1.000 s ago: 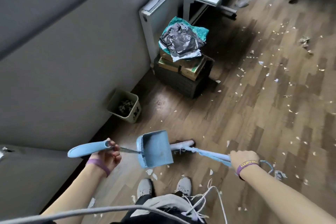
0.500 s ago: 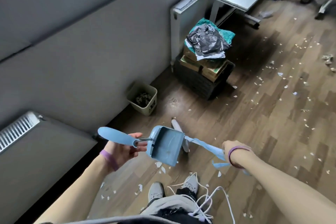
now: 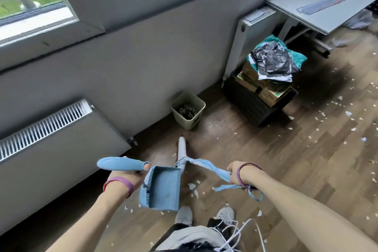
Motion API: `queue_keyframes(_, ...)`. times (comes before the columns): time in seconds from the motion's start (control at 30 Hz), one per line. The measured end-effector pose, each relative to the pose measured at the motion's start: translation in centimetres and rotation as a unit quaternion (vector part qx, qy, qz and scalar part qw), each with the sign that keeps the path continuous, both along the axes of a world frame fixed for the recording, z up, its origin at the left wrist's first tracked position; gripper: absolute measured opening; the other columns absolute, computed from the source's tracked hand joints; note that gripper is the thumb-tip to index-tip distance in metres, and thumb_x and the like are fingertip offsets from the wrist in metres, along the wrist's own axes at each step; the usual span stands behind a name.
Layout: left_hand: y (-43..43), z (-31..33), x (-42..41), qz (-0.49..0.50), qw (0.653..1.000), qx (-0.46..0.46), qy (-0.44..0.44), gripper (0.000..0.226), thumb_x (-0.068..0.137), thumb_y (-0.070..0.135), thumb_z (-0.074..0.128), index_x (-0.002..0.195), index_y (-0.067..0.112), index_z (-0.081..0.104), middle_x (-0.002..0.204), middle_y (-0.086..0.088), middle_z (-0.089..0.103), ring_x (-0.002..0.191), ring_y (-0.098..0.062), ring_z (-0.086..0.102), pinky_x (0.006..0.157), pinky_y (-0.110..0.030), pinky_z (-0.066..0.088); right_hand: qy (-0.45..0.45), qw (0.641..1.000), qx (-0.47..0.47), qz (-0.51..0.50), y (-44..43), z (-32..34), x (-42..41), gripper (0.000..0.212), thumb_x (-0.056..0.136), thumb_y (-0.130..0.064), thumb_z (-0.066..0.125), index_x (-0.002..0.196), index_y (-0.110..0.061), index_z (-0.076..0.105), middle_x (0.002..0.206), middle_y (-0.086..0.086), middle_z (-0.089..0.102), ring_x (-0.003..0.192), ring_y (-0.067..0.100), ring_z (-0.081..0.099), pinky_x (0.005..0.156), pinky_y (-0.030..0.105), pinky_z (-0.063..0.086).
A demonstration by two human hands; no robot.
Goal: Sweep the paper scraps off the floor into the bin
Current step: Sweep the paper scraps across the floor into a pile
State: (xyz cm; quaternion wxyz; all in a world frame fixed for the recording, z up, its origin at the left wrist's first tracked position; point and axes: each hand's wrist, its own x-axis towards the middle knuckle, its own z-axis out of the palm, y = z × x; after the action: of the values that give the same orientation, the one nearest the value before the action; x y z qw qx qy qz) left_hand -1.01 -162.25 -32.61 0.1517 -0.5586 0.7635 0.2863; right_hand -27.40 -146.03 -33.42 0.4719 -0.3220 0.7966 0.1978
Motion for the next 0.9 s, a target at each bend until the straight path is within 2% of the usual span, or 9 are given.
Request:
queue_keyframes(0.1, -0.5, -0.1, 1.4, 0.006, 0.998, 0.051, 0.032, 0.034, 0.097, 0.036, 0.037, 0.066, 0.020, 0.034, 0.060, 0.004, 0.041, 0.064, -0.012, 0.040, 0.064, -0.023, 0.032, -0.007, 1.000, -0.018, 0.011, -1.6, -1.6, 2.8, 0.048, 0.082, -0.010, 0.054, 0.130, -0.012, 0.055, 0.115, 0.013, 0.067, 0.076, 0.027, 0.065, 0.059, 0.029, 0.052)
queue_keyframes(0.17, -1.2, -0.4, 3.3, 0.042, 0.997, 0.058, 0.022, 0.026, 0.097, 0.035, 0.040, 0.076, 0.024, 0.049, 0.078, 0.005, 0.054, 0.081, -0.014, 0.052, 0.064, -0.024, 0.036, -0.014, 0.999, -0.037, 0.015, -2.7, -2.5, 4.5, 0.047, 0.083, -0.018, 0.055, 0.131, -0.015, 0.053, 0.121, 0.011, 0.064, 0.087, 0.026, 0.065, 0.072, 0.030, 0.055)
queue_keyframes(0.23, -1.9, -0.5, 4.6, 0.131, 0.985, 0.114, -0.007, 0.027, 0.099, 0.036, 0.042, 0.114, 0.023, 0.059, 0.119, -0.004, 0.061, 0.117, -0.022, 0.054, 0.093, -0.030, 0.041, -0.031, 0.998, -0.052, 0.007, -3.7, -3.6, 5.9, 0.043, 0.085, -0.019, 0.054, 0.129, -0.016, 0.054, 0.121, 0.010, 0.063, 0.088, 0.026, 0.064, 0.076, 0.030, 0.054)
queue_keyframes(0.3, -2.7, -0.9, 5.6, 0.150, 0.979, 0.135, -0.013, 0.042, 0.099, 0.037, 0.042, 0.131, 0.014, 0.053, 0.139, -0.011, 0.052, 0.132, -0.030, 0.044, 0.108, -0.039, 0.033, -0.054, 0.996, -0.072, -0.019, -4.6, -4.9, 7.0, 0.038, 0.087, -0.017, 0.053, 0.124, -0.022, 0.054, 0.119, 0.008, 0.063, 0.077, 0.025, 0.060, 0.063, 0.027, 0.052)
queue_keyframes(0.43, -3.9, -3.4, 7.8, 0.147, 0.980, 0.129, -0.033, 0.045, 0.095, 0.044, 0.046, 0.123, 0.011, 0.060, 0.128, -0.013, 0.060, 0.117, -0.032, 0.056, 0.097, -0.037, 0.045, -0.085, 0.994, -0.059, -0.035, -5.4, -8.0, 9.3, 0.050, 0.084, -0.010, 0.056, 0.128, -0.032, 0.053, 0.122, 0.004, 0.061, 0.088, 0.024, 0.067, 0.059, 0.025, 0.055)
queue_keyframes(0.5, -3.8, -4.7, 7.9, 0.129, 0.983, 0.126, -0.029, 0.047, 0.095, 0.047, 0.044, 0.128, 0.016, 0.058, 0.128, -0.004, 0.060, 0.110, -0.022, 0.059, 0.093, -0.031, 0.044, -0.067, 0.997, -0.017, 0.032, -5.1, -8.8, 10.2, 0.057, 0.085, -0.007, 0.058, 0.138, -0.024, 0.047, 0.134, 0.007, 0.055, 0.113, 0.025, 0.061, 0.081, 0.028, 0.055)
queue_keyframes(0.57, -3.6, -5.7, 7.1, 0.119, 0.983, 0.135, -0.023, 0.050, 0.097, 0.045, 0.041, 0.139, 0.019, 0.047, 0.145, 0.000, 0.045, 0.135, -0.020, 0.040, 0.112, -0.031, 0.026, -0.020, 0.997, 0.001, 0.080, -3.9, -9.5, 10.1, 0.056, 0.087, -0.009, 0.055, 0.140, -0.022, 0.042, 0.138, 0.008, 0.050, 0.123, 0.027, 0.053, 0.097, 0.034, 0.046)
queue_keyframes(0.63, -3.0, -6.2, 5.6, 0.113, 0.982, 0.153, -0.010, 0.053, 0.098, 0.045, 0.038, 0.144, 0.019, 0.039, 0.153, 0.001, 0.033, 0.143, -0.018, 0.025, 0.118, -0.031, 0.014, 0.001, 0.996, 0.020, 0.087, -2.1, -10.0, 9.2, 0.055, 0.089, -0.010, 0.049, 0.141, -0.028, 0.039, 0.135, 0.007, 0.052, 0.123, 0.028, 0.052, 0.097, 0.037, 0.046)
queue_keyframes(0.9, 0.6, -6.9, -1.0, 0.098, 0.985, 0.140, -0.012, 0.051, 0.098, 0.045, 0.035, 0.143, 0.022, 0.039, 0.152, 0.001, 0.035, 0.141, -0.021, 0.030, 0.113, -0.031, 0.020, 0.052, 0.998, 0.038, 0.009, 7.0, -8.7, 1.0, 0.038, 0.101, -0.026, 0.029, 0.136, -0.033, 0.041, 0.132, 0.005, 0.055, 0.121, 0.024, 0.053, 0.094, 0.031, 0.042)
